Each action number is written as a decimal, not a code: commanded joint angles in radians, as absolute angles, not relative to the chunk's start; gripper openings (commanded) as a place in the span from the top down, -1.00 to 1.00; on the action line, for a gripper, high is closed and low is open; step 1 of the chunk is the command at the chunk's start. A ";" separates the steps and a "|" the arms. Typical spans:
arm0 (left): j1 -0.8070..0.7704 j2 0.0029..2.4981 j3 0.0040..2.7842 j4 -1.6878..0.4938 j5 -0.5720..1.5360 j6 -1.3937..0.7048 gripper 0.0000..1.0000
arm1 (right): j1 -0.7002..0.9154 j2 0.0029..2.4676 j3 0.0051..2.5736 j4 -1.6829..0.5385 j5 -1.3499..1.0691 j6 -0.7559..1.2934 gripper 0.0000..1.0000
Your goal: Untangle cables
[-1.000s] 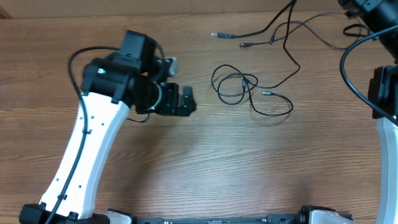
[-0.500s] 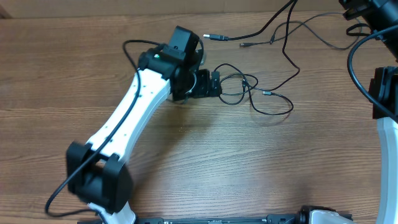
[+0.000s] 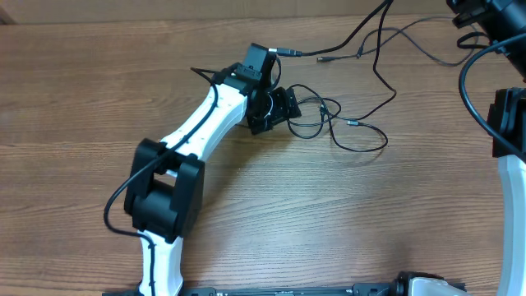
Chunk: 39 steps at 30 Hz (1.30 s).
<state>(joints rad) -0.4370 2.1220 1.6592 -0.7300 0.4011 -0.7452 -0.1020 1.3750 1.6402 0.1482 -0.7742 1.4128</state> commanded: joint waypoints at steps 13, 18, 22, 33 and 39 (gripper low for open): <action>-0.414 2.160 1.660 -0.726 0.449 -0.711 0.92 | -0.103 1.357 1.668 -0.130 -0.648 1.075 0.93; -0.346 2.035 1.660 -0.875 0.410 -0.666 0.92 | -0.114 1.359 1.668 -0.418 -0.277 0.759 0.93; -0.286 1.871 1.660 -1.000 0.240 -0.631 0.92 | -0.134 1.369 1.668 -0.557 0.034 0.653 0.93; -0.256 1.493 1.660 -1.251 -0.238 -0.659 0.92 | -0.257 1.492 1.668 -0.609 0.174 0.567 0.93; -0.257 1.481 1.660 -1.304 -0.203 -0.668 0.92 | -0.256 1.580 1.667 -0.665 0.082 0.569 0.93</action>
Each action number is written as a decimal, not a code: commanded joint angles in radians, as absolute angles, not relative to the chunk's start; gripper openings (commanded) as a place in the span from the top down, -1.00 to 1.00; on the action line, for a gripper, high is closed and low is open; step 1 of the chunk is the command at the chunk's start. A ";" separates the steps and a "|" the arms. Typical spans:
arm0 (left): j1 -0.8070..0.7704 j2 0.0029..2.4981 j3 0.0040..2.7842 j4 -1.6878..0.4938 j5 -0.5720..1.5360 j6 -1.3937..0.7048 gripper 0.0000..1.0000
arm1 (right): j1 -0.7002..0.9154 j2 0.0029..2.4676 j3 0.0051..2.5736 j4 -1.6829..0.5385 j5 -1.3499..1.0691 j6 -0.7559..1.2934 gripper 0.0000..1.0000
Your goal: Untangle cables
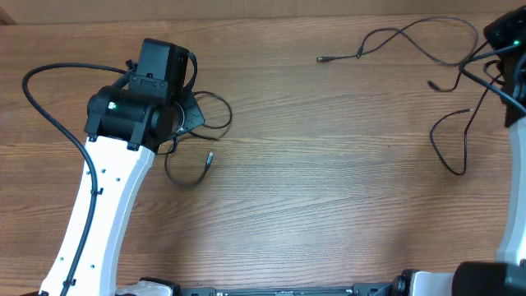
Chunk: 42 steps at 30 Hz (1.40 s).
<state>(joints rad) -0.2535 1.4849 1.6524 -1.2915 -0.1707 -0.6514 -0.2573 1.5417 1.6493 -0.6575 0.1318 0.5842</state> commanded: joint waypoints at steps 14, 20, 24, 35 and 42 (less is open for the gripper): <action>-0.257 1.505 1.659 -1.295 -0.047 -0.572 0.91 | -0.221 1.668 1.666 -0.575 -0.543 0.544 0.93; -0.257 1.505 1.659 -1.298 -0.043 -0.572 0.92 | -0.163 1.707 1.655 -0.701 -0.487 0.458 0.92; -0.257 1.505 1.659 -1.298 -0.043 -0.571 0.91 | -0.136 1.749 1.654 -0.802 -0.330 0.458 0.93; -0.257 1.505 1.659 -1.305 -0.043 -0.571 0.91 | -0.130 1.858 1.649 -0.829 -0.321 0.372 -0.44; -0.257 1.505 1.659 -1.311 -0.043 -0.570 0.91 | -0.154 1.857 1.674 -0.873 -0.377 0.379 -1.00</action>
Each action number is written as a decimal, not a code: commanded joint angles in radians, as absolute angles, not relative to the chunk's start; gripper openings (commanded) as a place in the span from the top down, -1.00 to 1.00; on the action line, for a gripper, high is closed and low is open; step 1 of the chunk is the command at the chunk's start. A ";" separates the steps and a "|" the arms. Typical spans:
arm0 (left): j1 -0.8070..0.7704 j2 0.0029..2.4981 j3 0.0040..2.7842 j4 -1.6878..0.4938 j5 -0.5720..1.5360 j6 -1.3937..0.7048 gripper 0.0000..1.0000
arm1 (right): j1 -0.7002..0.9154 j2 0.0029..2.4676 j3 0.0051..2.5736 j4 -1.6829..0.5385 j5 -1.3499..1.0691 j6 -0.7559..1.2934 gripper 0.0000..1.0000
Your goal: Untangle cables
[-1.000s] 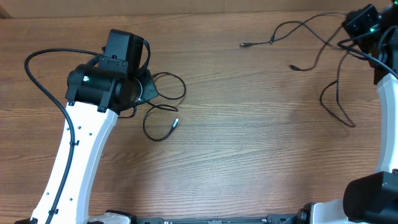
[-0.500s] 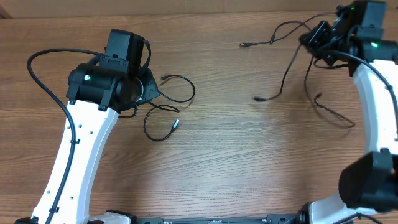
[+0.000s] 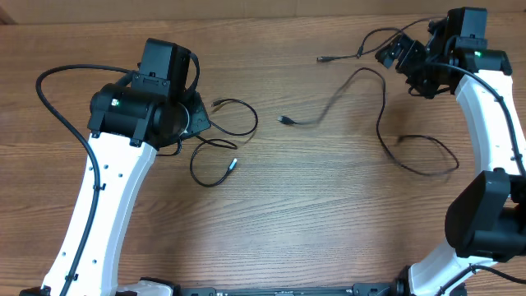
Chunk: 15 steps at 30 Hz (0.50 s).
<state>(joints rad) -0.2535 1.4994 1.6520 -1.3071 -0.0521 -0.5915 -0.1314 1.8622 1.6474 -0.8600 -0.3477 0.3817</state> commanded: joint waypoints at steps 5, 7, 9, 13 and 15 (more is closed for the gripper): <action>-0.257 1.505 1.659 -1.313 -0.043 -0.560 0.91 | -0.224 1.857 1.677 -0.971 -0.279 0.395 -1.00; -0.257 1.505 1.659 -1.312 -0.043 -0.560 0.91 | -0.246 1.858 1.677 -1.023 -0.228 0.395 -1.00; -0.257 1.505 1.659 -1.307 -0.043 -0.560 0.91 | -0.257 1.858 1.676 -1.077 -0.234 0.395 -1.00; -0.257 1.506 1.659 -1.297 -0.043 -0.561 0.91 | -0.249 1.858 1.670 -1.178 -0.228 0.374 -1.00; -0.257 1.507 1.659 -1.297 -0.043 -0.561 0.90 | -0.240 1.858 1.657 -1.192 -0.193 0.365 -1.00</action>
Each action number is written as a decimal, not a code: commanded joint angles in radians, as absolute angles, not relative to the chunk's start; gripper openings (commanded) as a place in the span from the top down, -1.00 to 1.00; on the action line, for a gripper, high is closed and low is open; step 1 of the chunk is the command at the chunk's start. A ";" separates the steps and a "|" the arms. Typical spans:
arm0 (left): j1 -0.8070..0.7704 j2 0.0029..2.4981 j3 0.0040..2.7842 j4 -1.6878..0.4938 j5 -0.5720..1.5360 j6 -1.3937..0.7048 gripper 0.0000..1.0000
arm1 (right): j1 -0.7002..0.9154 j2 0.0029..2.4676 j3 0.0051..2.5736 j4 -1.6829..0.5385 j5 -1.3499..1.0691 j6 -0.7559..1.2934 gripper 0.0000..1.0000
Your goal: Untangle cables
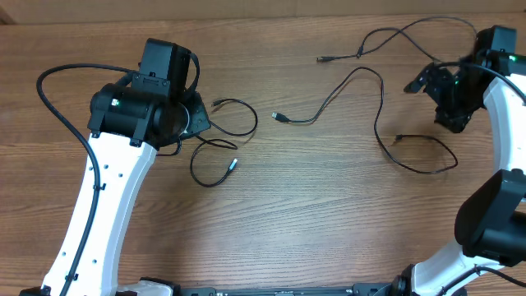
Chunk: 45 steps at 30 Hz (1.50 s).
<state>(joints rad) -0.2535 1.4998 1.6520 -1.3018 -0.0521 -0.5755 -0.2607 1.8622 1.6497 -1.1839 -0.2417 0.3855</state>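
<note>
Three thin black cables lie apart on the wooden table. One cable (243,123) loops just right of my left gripper (196,117); the wrist hides the gripper's jaws, and the loop runs in under them. A second cable (362,72) runs from a plug at mid-table to a loop at the right. The third cable (386,33) lies along the far edge. My right gripper (433,100) hovers right of the second cable's rise, its jaws spread with nothing between them.
The left arm (107,197) crosses the left half of the table. The right arm (505,123) runs down the right edge. The table's far edge is close behind the third cable.
My right gripper has moved right and toward the near side, away from the far cable. The middle cable's plug end lies slightly further left and its right loop has shifted. The left arm has not moved.
The cables first lay knotted at the far middle with my left gripper in the tangle. Then one cable was at the left by the left gripper and another hung at the right edge. Later all three lay separate, as they do now.
</note>
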 commanded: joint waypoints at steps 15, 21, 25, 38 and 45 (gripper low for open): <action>-0.257 1.511 1.659 -1.301 -0.044 -0.560 0.88 | -0.219 1.860 1.317 -0.919 -0.079 0.495 -0.76; -0.257 1.511 1.659 -1.301 -0.044 -0.560 0.88 | -0.219 1.860 1.223 -0.767 -0.079 0.530 -0.72; -0.257 1.511 1.659 -1.301 -0.044 -0.560 0.87 | -0.219 1.860 1.180 -0.692 -0.079 0.546 -0.56; -0.257 1.511 1.659 -1.303 -0.044 -0.560 0.88 | -0.219 1.860 1.158 -0.629 -0.078 0.580 0.55; -0.257 1.511 1.659 -1.305 -0.044 -0.560 0.87 | -0.219 1.860 1.158 -0.619 -0.078 0.579 0.33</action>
